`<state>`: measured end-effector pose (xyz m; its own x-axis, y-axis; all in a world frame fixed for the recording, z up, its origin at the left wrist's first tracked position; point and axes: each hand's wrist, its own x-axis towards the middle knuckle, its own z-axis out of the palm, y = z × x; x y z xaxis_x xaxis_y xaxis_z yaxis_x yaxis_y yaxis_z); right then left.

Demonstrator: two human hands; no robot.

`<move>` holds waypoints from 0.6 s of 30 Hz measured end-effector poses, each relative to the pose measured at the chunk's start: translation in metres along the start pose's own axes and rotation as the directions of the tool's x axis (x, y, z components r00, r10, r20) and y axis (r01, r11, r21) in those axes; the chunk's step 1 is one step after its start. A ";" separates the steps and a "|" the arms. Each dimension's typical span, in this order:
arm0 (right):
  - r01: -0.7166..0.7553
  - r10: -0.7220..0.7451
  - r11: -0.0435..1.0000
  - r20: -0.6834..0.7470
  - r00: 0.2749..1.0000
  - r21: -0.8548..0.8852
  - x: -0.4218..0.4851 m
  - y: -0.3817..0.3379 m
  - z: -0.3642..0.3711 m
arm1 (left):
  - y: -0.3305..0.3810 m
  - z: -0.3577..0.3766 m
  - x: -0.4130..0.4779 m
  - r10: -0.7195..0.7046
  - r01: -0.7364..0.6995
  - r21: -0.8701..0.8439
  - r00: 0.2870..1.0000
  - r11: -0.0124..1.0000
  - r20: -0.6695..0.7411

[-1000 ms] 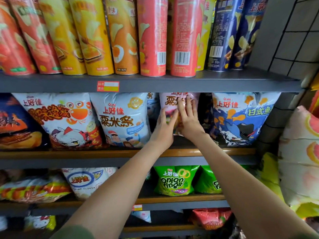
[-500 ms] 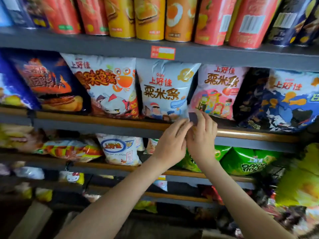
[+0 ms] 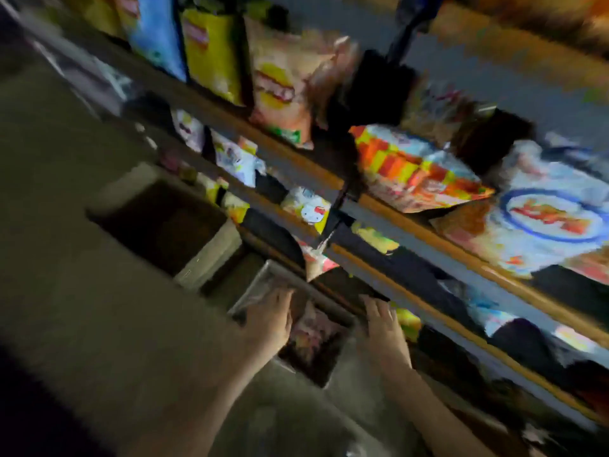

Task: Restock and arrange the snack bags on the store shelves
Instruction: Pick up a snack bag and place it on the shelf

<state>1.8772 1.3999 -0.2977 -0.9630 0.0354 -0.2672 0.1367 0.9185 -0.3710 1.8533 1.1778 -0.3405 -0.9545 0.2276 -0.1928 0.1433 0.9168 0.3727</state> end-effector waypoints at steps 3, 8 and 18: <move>-0.059 0.057 0.998 0.154 0.986 0.008 0.025 -0.003 0.104 | -0.077 0.064 -0.006 -0.085 0.085 0.007 0.989 0.996 0.125; -0.209 0.192 0.978 0.313 0.930 0.022 0.059 0.038 0.266 | -0.134 0.207 0.013 -0.134 0.140 -0.004 0.954 0.990 0.269; -0.678 0.546 0.639 0.406 0.732 0.364 0.143 0.157 0.507 | -0.176 0.484 0.105 -0.144 0.241 -0.138 0.857 0.961 0.496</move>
<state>1.8788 1.3495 -0.8456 -0.5360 0.3677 -0.7599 0.8249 0.4193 -0.3790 1.8547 1.1988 -0.8657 -0.7086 0.2258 -0.6685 -0.1284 0.8903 0.4368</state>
